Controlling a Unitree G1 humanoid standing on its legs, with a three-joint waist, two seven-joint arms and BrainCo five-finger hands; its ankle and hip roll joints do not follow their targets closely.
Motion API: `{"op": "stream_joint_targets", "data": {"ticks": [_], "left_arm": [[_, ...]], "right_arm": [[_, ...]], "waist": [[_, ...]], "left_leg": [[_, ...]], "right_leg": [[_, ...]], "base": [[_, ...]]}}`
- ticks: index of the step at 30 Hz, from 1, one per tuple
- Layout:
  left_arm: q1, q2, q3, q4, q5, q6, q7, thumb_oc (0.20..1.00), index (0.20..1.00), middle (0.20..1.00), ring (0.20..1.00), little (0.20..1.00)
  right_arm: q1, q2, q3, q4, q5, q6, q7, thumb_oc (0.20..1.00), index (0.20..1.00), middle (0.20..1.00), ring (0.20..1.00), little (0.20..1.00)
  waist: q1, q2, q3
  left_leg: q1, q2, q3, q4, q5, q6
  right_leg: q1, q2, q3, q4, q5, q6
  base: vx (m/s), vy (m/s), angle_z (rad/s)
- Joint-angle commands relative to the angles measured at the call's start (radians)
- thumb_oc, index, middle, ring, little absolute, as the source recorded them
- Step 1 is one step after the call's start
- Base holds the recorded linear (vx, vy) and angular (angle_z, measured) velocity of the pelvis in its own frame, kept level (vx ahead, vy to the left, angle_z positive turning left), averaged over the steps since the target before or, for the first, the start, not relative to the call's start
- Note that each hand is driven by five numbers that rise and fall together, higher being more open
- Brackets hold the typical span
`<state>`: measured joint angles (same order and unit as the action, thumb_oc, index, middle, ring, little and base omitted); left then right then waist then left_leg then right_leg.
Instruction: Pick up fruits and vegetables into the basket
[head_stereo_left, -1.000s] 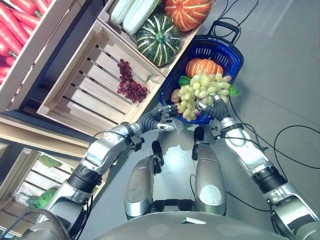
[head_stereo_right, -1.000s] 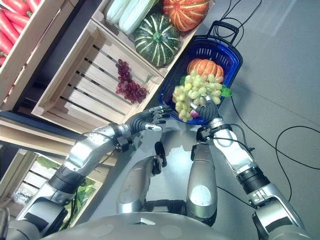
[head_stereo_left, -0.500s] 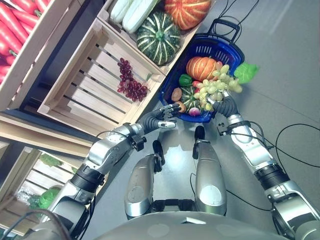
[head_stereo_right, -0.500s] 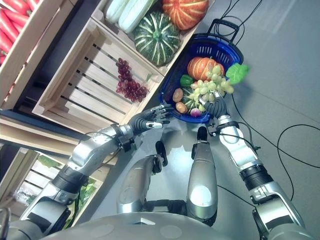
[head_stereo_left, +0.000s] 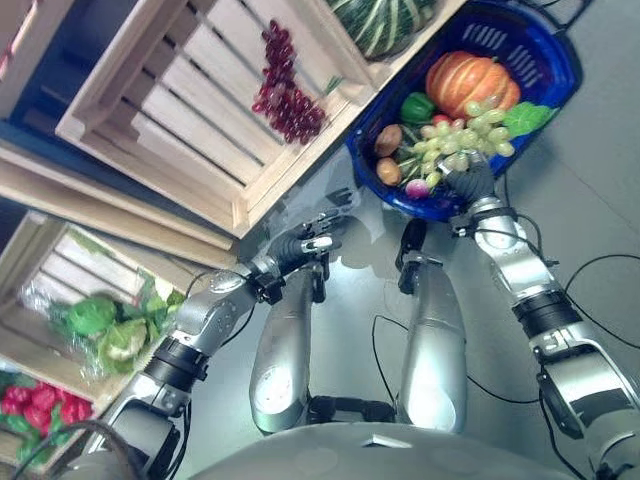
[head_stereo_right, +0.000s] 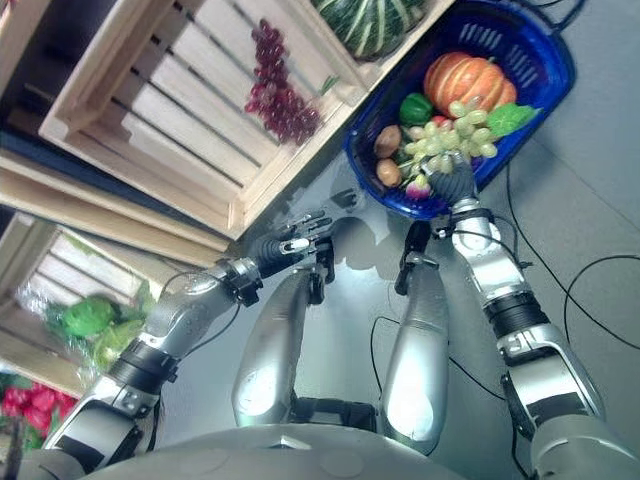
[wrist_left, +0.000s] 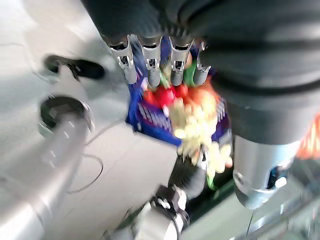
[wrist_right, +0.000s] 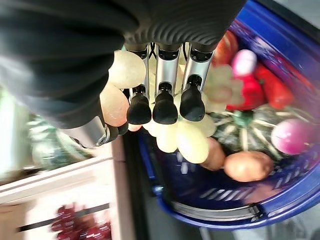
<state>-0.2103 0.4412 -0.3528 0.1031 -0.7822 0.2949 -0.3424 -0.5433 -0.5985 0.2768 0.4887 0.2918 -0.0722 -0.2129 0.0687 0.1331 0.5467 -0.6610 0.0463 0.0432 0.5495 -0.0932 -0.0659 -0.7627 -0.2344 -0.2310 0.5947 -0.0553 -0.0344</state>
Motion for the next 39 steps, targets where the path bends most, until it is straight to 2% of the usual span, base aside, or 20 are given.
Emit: {"op": "stream_joint_targets", "data": {"ticks": [1,5,11,15,19,21,22,24,27,29,30,33,34,36,39], "left_arm": [[0.069,0.053,-0.003,-0.019,0.112,-0.056,-0.052,1.0,1.0,1.0,1.0,1.0],[0.061,0.059,-0.029,0.039,0.113,-0.053,-0.046,1.0,1.0,1.0,1.0,1.0],[0.059,0.036,-0.045,0.154,0.124,-0.1,-0.056,1.0,1.0,1.0,1.0,1.0],[0.043,0.041,-0.063,0.187,0.163,-0.17,-0.066,1.0,1.0,1.0,1.0,1.0],[0.019,0.051,-0.087,0.206,0.23,-0.239,-0.056,1.0,1.0,1.0,1.0,1.0],[0.003,0.047,-0.102,0.217,0.244,-0.29,-0.032,1.0,1.0,1.0,1.0,1.0],[-0.006,0.044,-0.106,0.22,0.246,-0.31,-0.021,1.0,1.0,1.0,1.0,1.0],[-0.017,0.04,-0.112,0.22,0.249,-0.341,-0.008,1.0,1.0,1.0,1.0,1.0],[-0.032,0.034,-0.123,0.188,0.284,-0.419,0.052,1.0,1.0,1.0,1.0,1.0],[-0.035,0.034,-0.123,0.178,0.298,-0.431,0.073,1.0,1.0,1.0,1.0,1.0],[-0.047,0.042,-0.12,0.141,0.396,-0.491,0.159,1.0,1.0,1.0,1.0,1.0],[-0.058,0.056,-0.113,0.082,0.493,-0.545,0.256,1.0,1.0,1.0,1.0,1.0],[-0.064,0.065,-0.102,0.047,0.569,-0.583,0.316,1.0,1.0,1.0,1.0,1.0],[-0.062,0.082,-0.085,0.001,0.67,-0.612,0.39,1.0,1.0,1.0,1.0,1.0],[-0.05,0.114,-0.047,-0.08,0.91,-0.632,0.558,1.0,1.0,1.0,1.0,1.0]], "right_arm": [[-0.061,-0.039,-0.027,-0.006,0.081,-0.018,-0.006,0.2,0.2,0.2,0.2,0.2],[-0.119,-0.059,-0.032,0.068,0.158,0.029,-0.007,0.2,0.2,0.2,0.2,0.2],[-0.231,-0.091,-0.022,0.192,0.21,0.107,0.009,0.2,0.2,0.2,0.2,0.2],[-0.284,-0.104,-0.017,0.26,0.279,0.148,0.002,0.2,0.2,0.2,0.2,0.2],[-0.323,-0.102,-0.025,0.35,0.404,0.23,-0.035,0.2,0.2,0.2,0.2,0.2],[-0.348,-0.098,-0.04,0.406,0.473,0.241,-0.048,0.702,0.702,0.702,0.702,0.702],[-0.358,-0.095,-0.043,0.42,0.479,0.232,-0.048,1.0,1.0,1.0,1.0,1.0],[-0.368,-0.091,-0.045,0.433,0.462,0.2,-0.069,1.0,1.0,1.0,1.0,1.0],[-0.36,-0.078,-0.041,0.403,0.41,0.16,-0.163,1.0,1.0,1.0,1.0,1.0],[-0.355,-0.077,-0.04,0.393,0.375,0.158,-0.187,1.0,1.0,1.0,1.0,1.0],[-0.326,-0.069,-0.031,0.346,0.299,0.159,-0.252,1.0,1.0,1.0,1.0,1.0],[-0.268,-0.056,-0.029,0.268,0.197,0.165,-0.296,1.0,1.0,1.0,1.0,1.0],[-0.223,-0.047,-0.023,0.208,0.159,0.159,-0.314,1.0,1.0,1.0,1.0,1.0],[-0.153,-0.034,-0.028,0.122,0.089,0.163,-0.335,1.0,1.0,1.0,1.0,1.0],[0.015,0.007,-0.036,-0.05,-0.032,0.133,-0.36,1.0,1.0,1.0,1.0,1.0]], "waist": [[0.001,0.025,-0.027],[0.015,0.041,-0.027],[0.029,0.075,-0.027],[0.031,0.084,-0.027],[0.03,0.09,-0.027],[0.03,0.092,-0.027],[0.029,0.093,-0.027],[0.027,0.095,-0.027],[0.017,0.093,-0.027],[0.015,0.091,-0.027],[0.005,0.086,-0.027],[-0.008,0.077,-0.027],[-0.018,0.073,-0.027],[-0.029,0.067,-0.027],[-0.058,0.051,-0.027]], "left_leg": [[-0.051,-0.03,0.081,-0.025,-0.04,0.076],[-0.128,-0.033,0.074,0.001,-0.04,0.083],[-0.272,-0.036,0.058,0.078,-0.055,0.097],[-0.339,-0.038,0.05,0.111,-0.061,0.104],[-0.395,-0.035,0.04,0.152,-0.073,0.107],[-0.418,-0.033,0.034,0.165,-0.076,0.108],[-0.422,-0.032,0.033,0.166,-0.076,0.107],[-0.427,-0.032,0.032,0.165,-0.076,0.106],[-0.431,-0.03,0.032,0.166,-0.076,0.105],[-0.429,-0.029,0.031,0.165,-0.076,0.104],[-0.41,-0.025,0.034,0.15,-0.074,0.1],[-0.37,-0.019,0.04,0.119,-0.065,0.093],[-0.347,-0.015,0.046,0.102,-0.06,0.088],[-0.313,-0.015,0.054,0.08,-0.055,0.083],[-0.244,-0.016,0.065,0.042,-0.045,0.069]], "right_leg": [[-0.024,-0.01,0.0,0.154,-0.162,0.083],[-0.107,-0.014,0.007,0.182,-0.161,0.081],[-0.262,-0.022,0.038,0.276,-0.183,0.068],[-0.328,-0.016,0.053,0.303,-0.185,0.063],[-0.384,-0.01,0.07,0.337,-0.19,0.058],[-0.404,-0.004,0.078,0.343,-0.188,0.059],[-0.409,-0.003,0.079,0.343,-0.189,0.06],[-0.417,0.002,0.082,0.344,-0.19,0.058],[-0.424,0.013,0.089,0.344,-0.188,0.057],[-0.422,0.015,0.09,0.342,-0.187,0.057],[-0.405,0.022,0.091,0.326,-0.185,0.059],[-0.366,0.033,0.089,0.295,-0.18,0.061],[-0.347,0.037,0.087,0.281,-0.18,0.063],[-0.317,0.042,0.087,0.262,-0.18,0.065],[-0.255,0.055,0.092,0.221,-0.177,0.072]], "base": [[-0.03,-0.03,0.16],[-0.02,-0.015,0.14],[0.0,0.019,0.07],[0.0,-0.002,-0.01],[0.0,0.0,0.0],[0.0,0.0,0.0],[0.0,0.0,0.0],[0.0,0.0,0.0],[-0.01,0.005,-0.06],[-0.01,-0.005,-0.07],[-0.03,-0.002,-0.08],[-0.03,0.0,-0.08],[-0.04,0.022,-0.1],[-0.03,0.031,-0.12],[-0.03,0.038,-0.14]]}}
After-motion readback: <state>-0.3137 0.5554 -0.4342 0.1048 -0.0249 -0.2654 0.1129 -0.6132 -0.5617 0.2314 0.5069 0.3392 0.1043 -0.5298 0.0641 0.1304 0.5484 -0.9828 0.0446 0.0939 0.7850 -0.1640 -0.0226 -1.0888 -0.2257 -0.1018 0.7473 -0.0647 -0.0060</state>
